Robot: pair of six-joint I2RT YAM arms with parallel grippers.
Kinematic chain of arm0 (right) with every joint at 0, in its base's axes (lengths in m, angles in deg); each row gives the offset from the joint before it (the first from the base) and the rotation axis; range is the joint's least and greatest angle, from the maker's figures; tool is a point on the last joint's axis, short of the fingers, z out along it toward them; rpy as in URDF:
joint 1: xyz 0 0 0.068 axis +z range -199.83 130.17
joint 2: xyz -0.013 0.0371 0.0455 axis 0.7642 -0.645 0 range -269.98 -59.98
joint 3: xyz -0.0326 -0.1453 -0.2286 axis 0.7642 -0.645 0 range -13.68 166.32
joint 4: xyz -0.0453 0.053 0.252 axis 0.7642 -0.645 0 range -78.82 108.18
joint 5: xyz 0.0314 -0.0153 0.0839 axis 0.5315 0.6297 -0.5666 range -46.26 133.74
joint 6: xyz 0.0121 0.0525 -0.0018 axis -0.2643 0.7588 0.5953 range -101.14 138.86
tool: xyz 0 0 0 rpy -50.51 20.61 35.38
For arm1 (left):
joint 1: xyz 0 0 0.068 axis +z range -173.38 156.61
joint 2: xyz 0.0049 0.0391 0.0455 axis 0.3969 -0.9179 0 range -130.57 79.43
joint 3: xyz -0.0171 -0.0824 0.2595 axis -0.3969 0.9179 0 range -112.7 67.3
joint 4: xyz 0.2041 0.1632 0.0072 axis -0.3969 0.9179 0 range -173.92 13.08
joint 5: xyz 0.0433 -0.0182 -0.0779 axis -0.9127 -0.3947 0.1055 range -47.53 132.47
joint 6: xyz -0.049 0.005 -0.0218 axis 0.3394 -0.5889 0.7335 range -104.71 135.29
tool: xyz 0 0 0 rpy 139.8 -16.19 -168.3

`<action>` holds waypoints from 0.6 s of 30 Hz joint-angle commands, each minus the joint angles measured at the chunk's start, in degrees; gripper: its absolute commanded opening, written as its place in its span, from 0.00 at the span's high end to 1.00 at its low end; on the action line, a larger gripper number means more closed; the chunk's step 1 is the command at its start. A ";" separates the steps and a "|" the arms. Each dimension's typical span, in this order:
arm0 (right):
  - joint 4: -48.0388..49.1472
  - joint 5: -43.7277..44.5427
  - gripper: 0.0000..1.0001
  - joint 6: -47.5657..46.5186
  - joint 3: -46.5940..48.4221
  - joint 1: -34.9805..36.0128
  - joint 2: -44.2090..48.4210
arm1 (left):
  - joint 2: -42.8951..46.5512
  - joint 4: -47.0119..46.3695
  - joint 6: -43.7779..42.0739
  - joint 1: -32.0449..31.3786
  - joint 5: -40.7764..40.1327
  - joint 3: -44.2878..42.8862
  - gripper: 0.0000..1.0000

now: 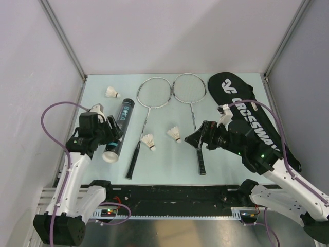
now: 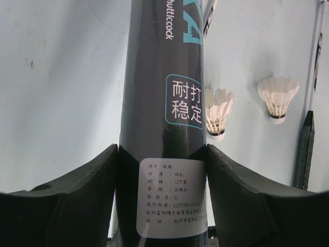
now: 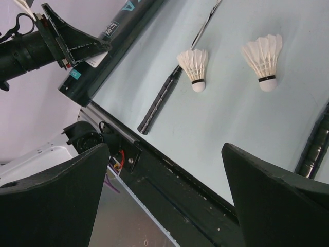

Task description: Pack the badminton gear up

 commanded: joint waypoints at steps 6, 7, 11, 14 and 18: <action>8.11 -0.31 0.03 0.58 -1.10 0.88 -1.64 | 9.08 -5.00 0.71 -0.09 7.74 -2.51 0.96; 9.82 -0.56 0.02 1.11 -1.13 0.92 -2.13 | 10.46 -5.49 0.73 -0.11 10.01 -2.37 0.96; 20.68 -1.13 0.02 3.95 -2.15 1.42 -5.52 | 15.39 -9.08 3.25 -0.13 21.04 -0.68 0.95; 30.76 -2.00 0.01 6.35 -2.43 2.12 -9.84 | 19.43 -13.55 8.19 -0.50 28.31 1.52 0.95; 42.20 -2.45 0.01 9.93 -2.43 3.41 -16.56 | 23.00 -18.92 13.33 -3.20 31.74 4.58 0.95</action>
